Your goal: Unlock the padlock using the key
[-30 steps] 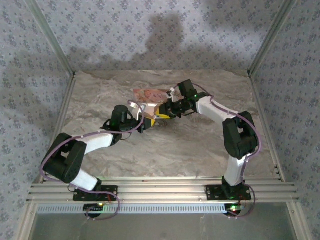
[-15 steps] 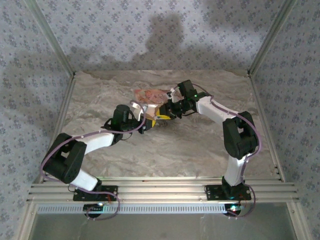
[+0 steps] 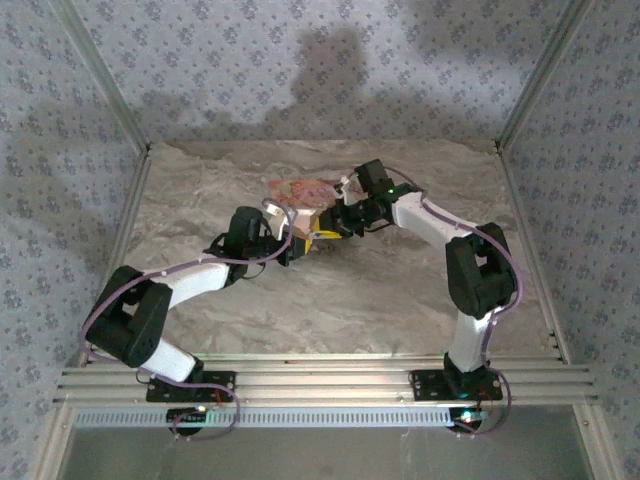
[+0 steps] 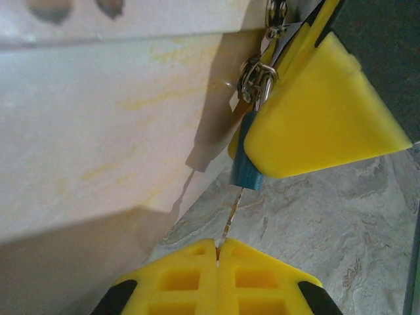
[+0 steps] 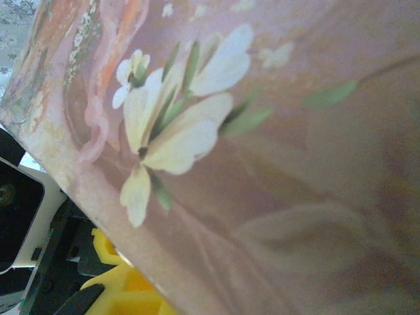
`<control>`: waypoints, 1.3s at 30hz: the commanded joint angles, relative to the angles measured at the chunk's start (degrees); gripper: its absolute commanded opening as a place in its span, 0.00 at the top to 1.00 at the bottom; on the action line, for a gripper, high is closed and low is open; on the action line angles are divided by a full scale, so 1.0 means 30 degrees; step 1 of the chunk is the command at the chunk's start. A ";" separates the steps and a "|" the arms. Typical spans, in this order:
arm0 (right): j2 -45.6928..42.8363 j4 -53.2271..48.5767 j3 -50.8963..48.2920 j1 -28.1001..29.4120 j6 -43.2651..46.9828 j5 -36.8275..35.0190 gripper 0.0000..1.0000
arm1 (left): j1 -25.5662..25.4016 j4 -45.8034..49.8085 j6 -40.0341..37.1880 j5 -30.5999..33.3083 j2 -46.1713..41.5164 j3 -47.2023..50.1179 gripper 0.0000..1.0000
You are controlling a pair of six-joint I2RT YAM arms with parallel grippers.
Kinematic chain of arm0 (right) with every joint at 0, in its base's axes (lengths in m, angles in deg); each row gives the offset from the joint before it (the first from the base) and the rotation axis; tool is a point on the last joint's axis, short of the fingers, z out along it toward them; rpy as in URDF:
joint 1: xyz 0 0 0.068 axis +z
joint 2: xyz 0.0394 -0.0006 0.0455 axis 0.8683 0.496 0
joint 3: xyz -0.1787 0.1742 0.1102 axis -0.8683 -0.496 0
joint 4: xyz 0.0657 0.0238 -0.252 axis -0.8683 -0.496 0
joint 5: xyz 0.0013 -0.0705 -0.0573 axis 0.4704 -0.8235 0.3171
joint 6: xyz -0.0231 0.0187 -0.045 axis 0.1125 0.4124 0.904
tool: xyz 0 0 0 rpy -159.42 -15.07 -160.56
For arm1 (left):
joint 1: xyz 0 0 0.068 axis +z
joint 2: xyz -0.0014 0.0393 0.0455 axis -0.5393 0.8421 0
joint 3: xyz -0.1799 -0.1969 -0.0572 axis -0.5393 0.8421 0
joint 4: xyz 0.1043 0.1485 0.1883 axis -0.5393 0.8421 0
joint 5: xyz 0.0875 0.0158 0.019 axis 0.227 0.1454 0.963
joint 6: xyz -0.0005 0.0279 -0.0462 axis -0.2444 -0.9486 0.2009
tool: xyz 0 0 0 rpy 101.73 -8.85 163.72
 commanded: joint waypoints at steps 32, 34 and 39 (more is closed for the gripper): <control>0.0175 -0.1299 0.0335 0.0887 0.0689 0.1776 1.00 | 0.0570 -0.4771 0.3052 0.1344 0.0323 -0.0230 1.00; 0.0270 -0.1085 0.0363 0.0727 0.0341 0.1138 1.00 | 0.0470 -0.4263 0.2604 0.1426 0.0361 -0.0034 1.00; 0.0772 -0.0534 0.0869 0.0328 -0.0195 -0.1502 1.00 | 0.0410 -0.3640 0.2010 0.1584 0.0111 0.1367 1.00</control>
